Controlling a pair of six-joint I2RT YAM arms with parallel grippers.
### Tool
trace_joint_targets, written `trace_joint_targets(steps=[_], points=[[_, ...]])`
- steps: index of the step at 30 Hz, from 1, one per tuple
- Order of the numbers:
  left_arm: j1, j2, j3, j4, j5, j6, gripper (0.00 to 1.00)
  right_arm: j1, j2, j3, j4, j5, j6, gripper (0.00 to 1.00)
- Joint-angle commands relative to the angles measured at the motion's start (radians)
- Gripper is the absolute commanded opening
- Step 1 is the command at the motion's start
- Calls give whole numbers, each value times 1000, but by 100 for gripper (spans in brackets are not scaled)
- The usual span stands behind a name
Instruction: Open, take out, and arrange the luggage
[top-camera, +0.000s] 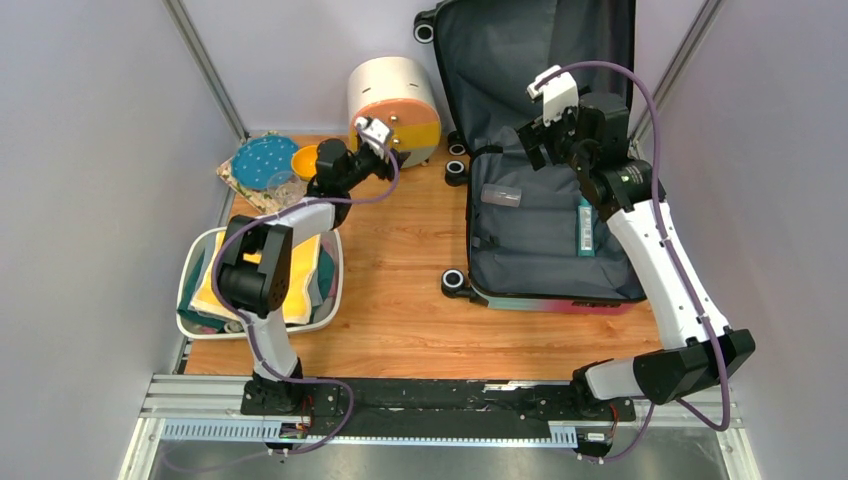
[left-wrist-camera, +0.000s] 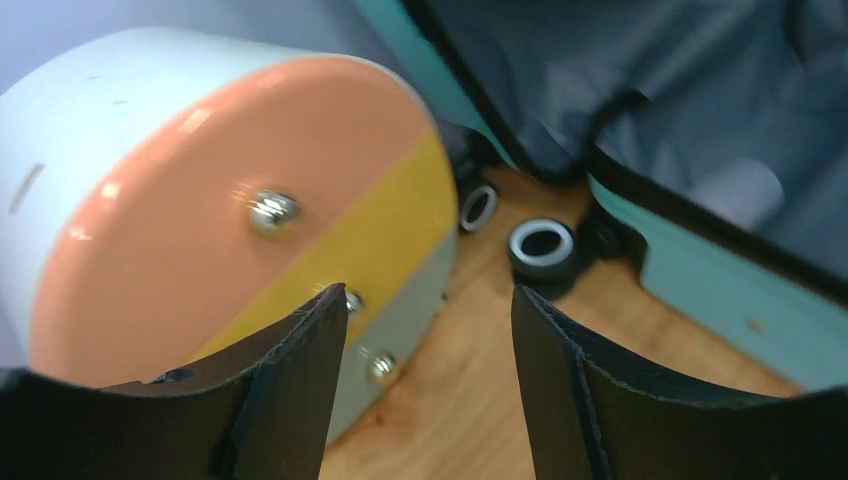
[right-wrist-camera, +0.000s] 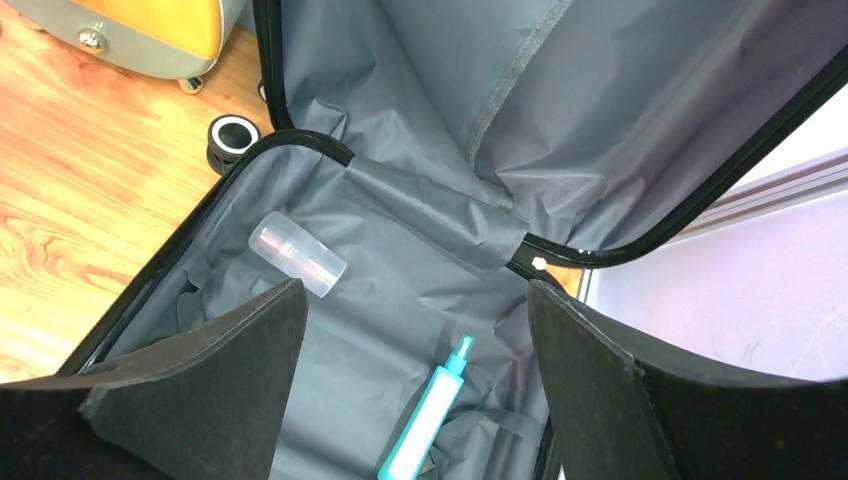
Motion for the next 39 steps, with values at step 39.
trace_joint_targets(steps=[39], points=[[115,363,388,-370,550,1556,53,-51,-19,-74,-62,-69,19,86]])
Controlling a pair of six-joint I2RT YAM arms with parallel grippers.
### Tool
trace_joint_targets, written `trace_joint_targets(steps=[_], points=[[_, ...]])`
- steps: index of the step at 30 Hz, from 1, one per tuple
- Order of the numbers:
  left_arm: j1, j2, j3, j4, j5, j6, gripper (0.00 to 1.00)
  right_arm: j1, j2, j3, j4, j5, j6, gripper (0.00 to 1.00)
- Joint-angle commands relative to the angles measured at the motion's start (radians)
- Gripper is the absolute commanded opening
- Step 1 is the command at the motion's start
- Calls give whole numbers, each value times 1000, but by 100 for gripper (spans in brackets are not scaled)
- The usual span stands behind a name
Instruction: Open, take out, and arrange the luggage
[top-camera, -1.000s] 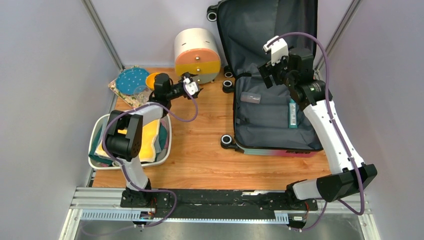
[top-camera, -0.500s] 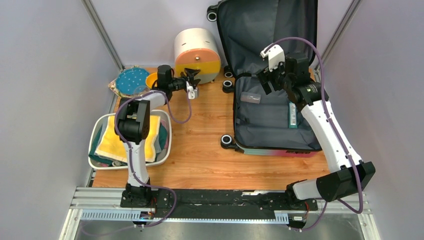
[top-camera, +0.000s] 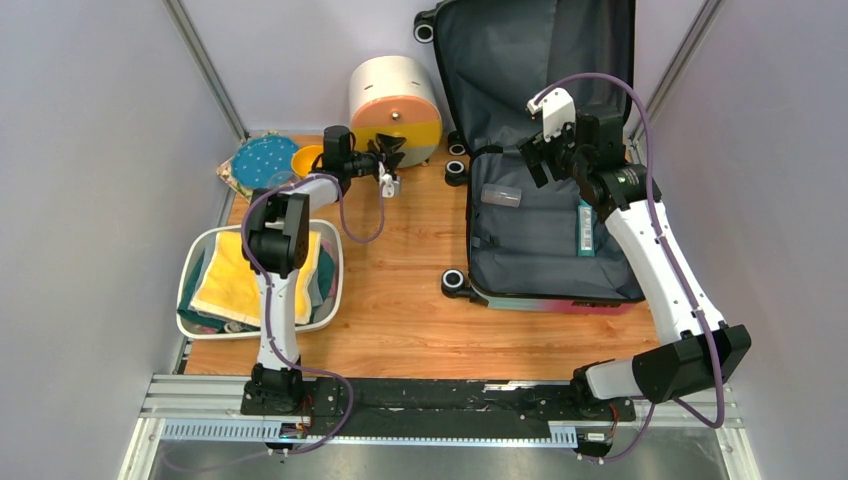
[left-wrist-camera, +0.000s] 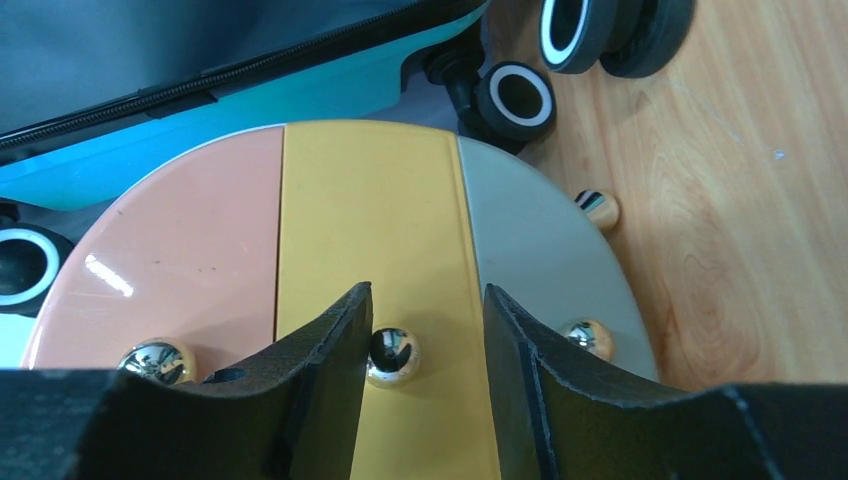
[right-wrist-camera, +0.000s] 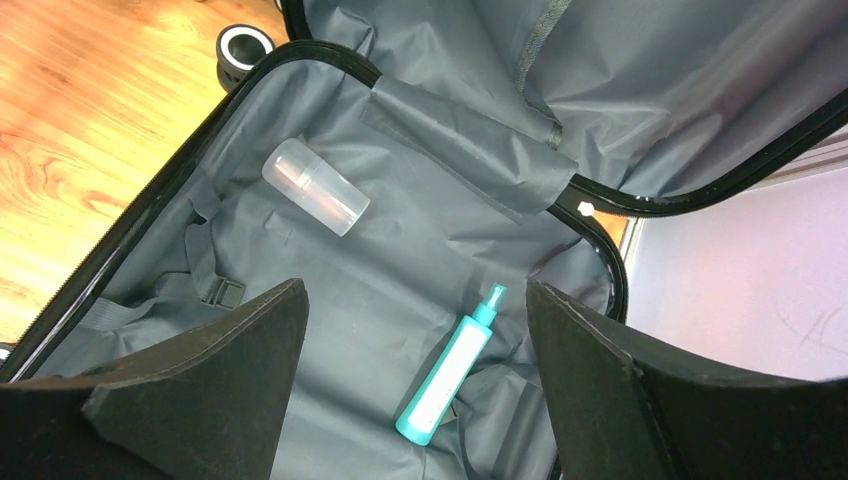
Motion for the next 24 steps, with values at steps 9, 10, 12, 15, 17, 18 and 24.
trace_joint_targets(steps=[9,10,12,15,17,18,24], points=[[26,39,85,10,2,39,49,-3,-12,15,-7,-9,16,85],[28,41,85,9,4,45,48,-3,-9,17,-8,-9,17,85],[33,42,86,10,4,47,45,-5,-6,21,-10,-8,17,85],[33,38,85,15,5,45,39,-5,-1,26,-17,-46,20,85],[33,18,63,12,22,68,36,-5,4,31,-21,-51,24,85],[30,7,48,1,31,85,31,-3,4,32,-22,-54,24,85],[4,-106,-117,3,76,107,23,-5,17,38,-27,-71,25,84]])
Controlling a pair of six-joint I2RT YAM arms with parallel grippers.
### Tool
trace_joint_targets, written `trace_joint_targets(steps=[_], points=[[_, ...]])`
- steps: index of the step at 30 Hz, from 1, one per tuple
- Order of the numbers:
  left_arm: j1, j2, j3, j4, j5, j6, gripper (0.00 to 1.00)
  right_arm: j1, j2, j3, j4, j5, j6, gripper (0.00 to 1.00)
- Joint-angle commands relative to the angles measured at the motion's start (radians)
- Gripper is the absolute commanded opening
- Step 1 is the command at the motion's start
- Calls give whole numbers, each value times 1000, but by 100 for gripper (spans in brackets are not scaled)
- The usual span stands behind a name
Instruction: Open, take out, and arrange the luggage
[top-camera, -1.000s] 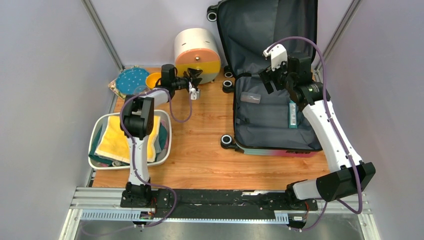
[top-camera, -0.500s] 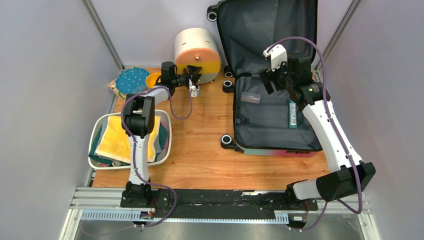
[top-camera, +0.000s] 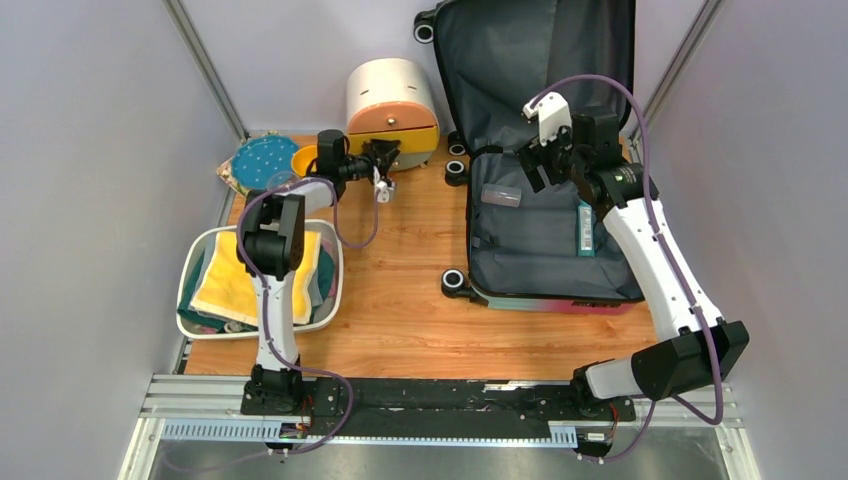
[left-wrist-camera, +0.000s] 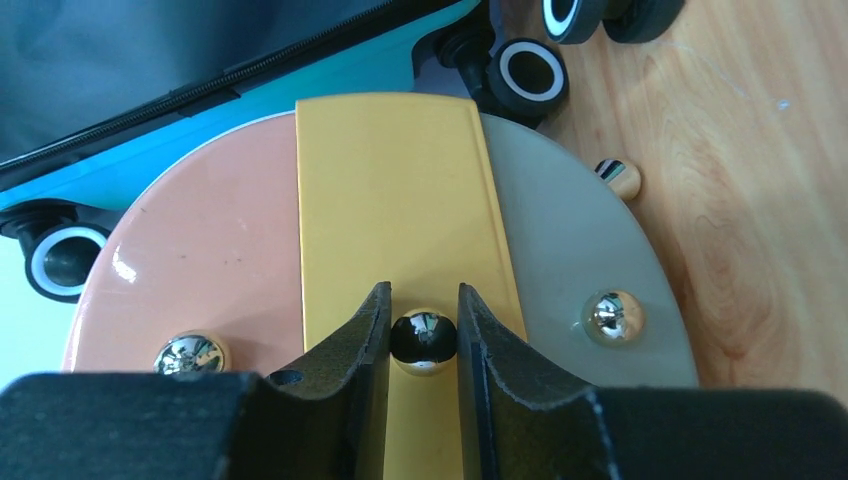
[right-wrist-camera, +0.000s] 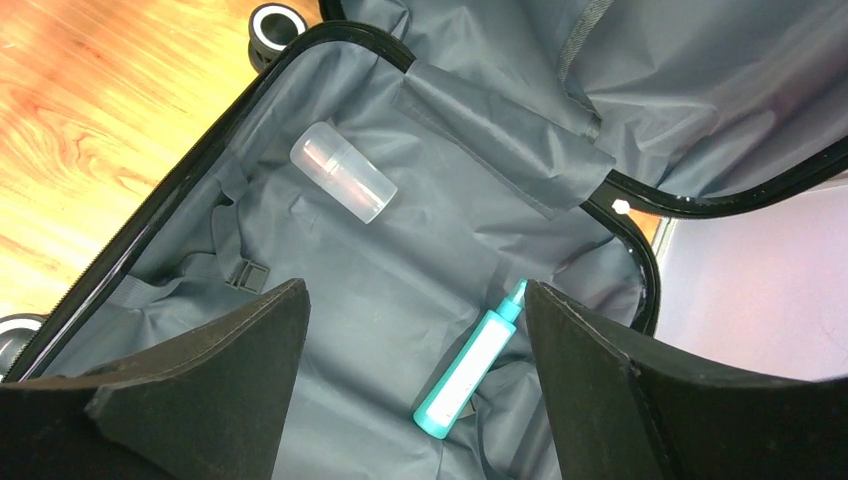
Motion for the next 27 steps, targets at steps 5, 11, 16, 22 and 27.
trace_joint_targets(steps=[5,11,16,22,27], points=[[-29,-188,-242,-68,105,108,12,-3,12,38,-1,-42,32,84],[-42,-268,-363,-51,117,124,14,-5,15,35,-5,-58,35,83],[-46,-305,-425,-39,115,113,17,-3,27,38,-13,-65,35,83],[-46,-328,-477,90,114,14,81,-11,69,70,-44,-90,35,84],[-47,-409,-526,49,144,-45,82,-77,156,118,-90,-220,26,84]])
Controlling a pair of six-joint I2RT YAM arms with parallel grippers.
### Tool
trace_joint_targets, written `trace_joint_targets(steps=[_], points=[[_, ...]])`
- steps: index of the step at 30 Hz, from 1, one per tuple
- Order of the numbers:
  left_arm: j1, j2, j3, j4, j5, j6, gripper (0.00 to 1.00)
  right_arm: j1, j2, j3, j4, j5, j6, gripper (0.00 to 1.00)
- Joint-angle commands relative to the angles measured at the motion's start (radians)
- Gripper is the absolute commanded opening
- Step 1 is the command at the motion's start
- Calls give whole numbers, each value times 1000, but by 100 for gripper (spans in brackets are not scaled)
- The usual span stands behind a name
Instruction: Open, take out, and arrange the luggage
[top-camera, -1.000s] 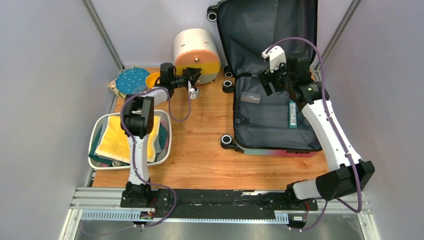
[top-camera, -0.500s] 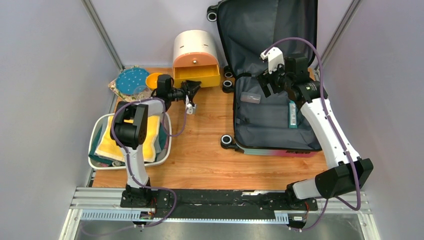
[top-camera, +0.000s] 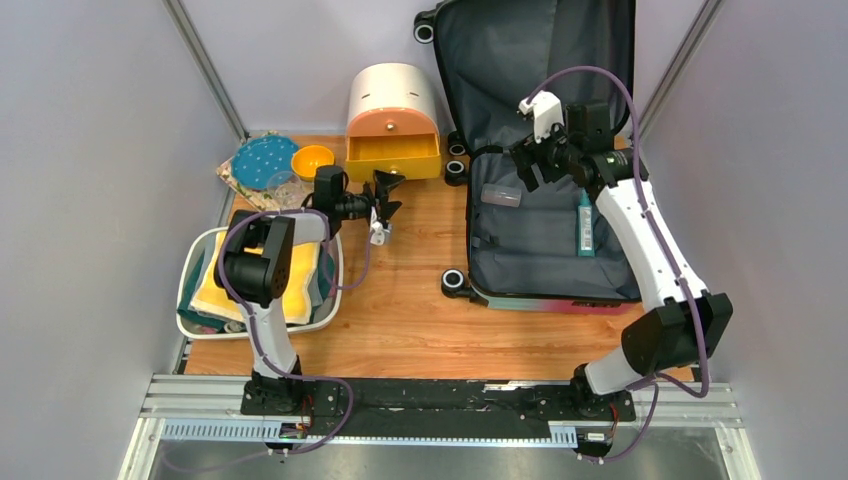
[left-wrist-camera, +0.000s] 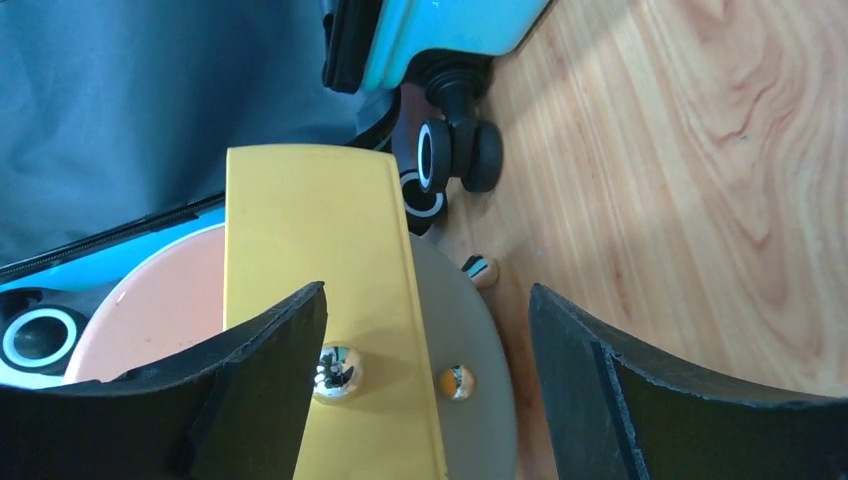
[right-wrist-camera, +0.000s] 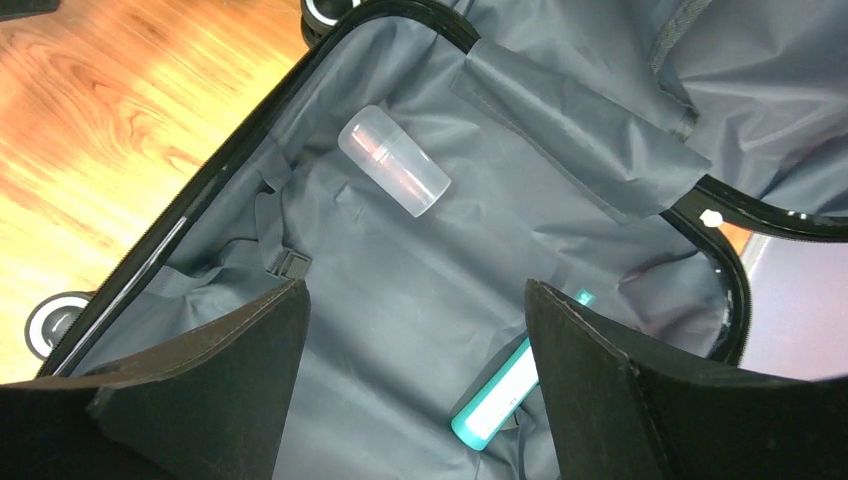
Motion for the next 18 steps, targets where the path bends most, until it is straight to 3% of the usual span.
trace_joint_targets(steps=[1,6,8,15,18], points=[[-6,-163,-45,-29,105,-72,82,-65,71,60,-29,-125,-9,84],[-18,-335,-120,-361,122,-74,81,-65,209,87,-66,-215,-158,82],[-20,-415,-128,-493,119,-153,81,-57,261,119,-63,-200,-190,81],[-8,-614,-206,-469,20,-820,80,-53,494,192,21,-163,-316,79],[6,-687,-252,-435,-32,-1001,79,-47,548,181,41,-174,-356,76]])
